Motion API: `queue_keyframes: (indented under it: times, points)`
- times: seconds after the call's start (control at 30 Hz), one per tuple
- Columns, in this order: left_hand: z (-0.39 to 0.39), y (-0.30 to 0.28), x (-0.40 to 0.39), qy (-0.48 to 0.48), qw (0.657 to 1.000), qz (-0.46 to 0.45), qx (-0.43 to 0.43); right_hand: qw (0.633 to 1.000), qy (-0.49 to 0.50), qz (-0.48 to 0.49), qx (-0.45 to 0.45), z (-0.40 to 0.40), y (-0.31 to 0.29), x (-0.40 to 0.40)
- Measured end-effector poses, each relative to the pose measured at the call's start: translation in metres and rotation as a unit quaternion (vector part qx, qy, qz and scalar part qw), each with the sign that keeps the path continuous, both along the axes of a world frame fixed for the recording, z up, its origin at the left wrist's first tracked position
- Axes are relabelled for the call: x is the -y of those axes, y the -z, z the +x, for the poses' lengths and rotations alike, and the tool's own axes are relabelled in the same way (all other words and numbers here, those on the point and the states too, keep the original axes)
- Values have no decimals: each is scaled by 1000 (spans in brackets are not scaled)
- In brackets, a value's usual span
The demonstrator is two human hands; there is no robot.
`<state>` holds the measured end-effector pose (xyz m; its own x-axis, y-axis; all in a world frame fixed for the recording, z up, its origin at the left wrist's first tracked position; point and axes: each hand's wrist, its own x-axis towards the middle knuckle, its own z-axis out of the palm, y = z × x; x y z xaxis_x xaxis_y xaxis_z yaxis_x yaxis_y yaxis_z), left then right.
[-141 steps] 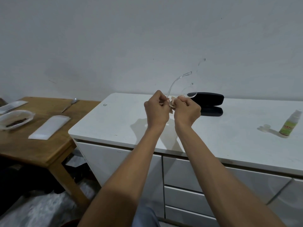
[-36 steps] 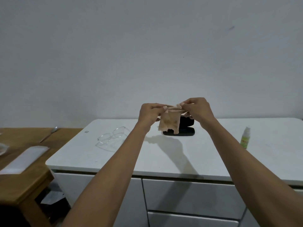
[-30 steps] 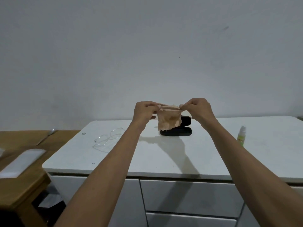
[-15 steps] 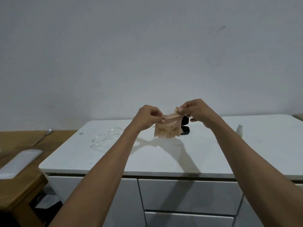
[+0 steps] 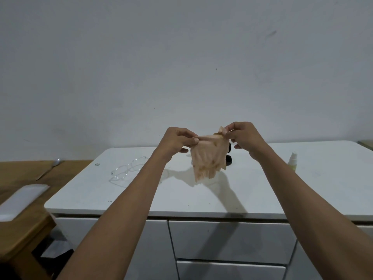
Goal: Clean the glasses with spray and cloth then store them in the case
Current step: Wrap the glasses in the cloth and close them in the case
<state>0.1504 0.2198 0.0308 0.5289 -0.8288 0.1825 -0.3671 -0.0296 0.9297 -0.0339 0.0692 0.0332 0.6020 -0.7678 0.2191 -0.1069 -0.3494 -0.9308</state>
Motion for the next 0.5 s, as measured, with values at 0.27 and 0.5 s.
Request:
queue_keyframes:
  times: [0.27, 0.5]
  points:
    - [6, 5, 10, -80, 991, -55, -96, 999, 26, 14, 20, 4, 6, 5]
    - [8, 1, 14, -55, 996, -75, -13, 999, 17, 13, 42, -1, 3, 11]
